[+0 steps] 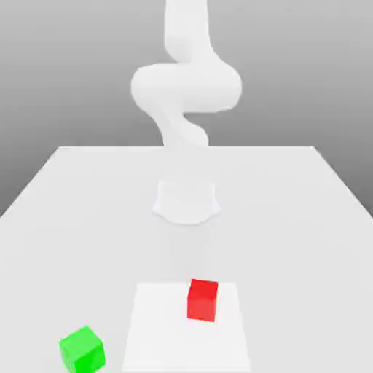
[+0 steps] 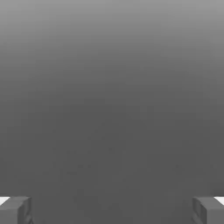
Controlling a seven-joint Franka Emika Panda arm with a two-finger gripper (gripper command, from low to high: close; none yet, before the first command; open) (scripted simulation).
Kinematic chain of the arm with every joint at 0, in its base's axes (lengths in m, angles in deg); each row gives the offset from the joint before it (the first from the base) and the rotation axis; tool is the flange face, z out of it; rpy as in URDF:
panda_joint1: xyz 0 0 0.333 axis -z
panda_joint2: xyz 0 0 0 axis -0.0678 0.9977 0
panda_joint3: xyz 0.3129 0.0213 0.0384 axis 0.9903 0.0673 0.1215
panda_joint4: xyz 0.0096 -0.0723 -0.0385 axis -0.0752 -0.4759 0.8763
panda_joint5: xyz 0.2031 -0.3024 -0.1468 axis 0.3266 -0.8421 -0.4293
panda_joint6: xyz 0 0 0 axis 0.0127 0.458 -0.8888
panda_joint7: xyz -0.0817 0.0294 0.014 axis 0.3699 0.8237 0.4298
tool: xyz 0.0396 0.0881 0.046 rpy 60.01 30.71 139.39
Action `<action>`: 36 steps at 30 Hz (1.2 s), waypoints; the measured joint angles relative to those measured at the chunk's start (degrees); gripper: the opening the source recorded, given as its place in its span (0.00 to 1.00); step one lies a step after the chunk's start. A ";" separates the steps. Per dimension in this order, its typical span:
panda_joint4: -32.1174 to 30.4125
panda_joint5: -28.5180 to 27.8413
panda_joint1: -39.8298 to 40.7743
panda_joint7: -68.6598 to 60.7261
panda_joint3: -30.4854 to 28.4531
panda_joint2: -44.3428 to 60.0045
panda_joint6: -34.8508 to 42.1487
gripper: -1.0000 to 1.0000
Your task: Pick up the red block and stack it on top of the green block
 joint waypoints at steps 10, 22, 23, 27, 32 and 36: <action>-9.79 -0.34 -9.03 -25.30 -7.59 15.22 -9.56 0.50; -21.33 0.53 -16.41 -56.02 -13.08 33.35 -20.84 0.50; -22.30 0.58 -16.74 -58.58 -13.24 34.85 -21.78 0.50; -25.76 0.36 -17.70 -67.76 -13.52 40.92 -25.76 0.50; -25.00 7.78 -15.00 -74.93 -9.00 50.81 -33.72 0.50; -24.42 10.91 -12.40 -77.26 -5.65 54.81 -37.01 0.00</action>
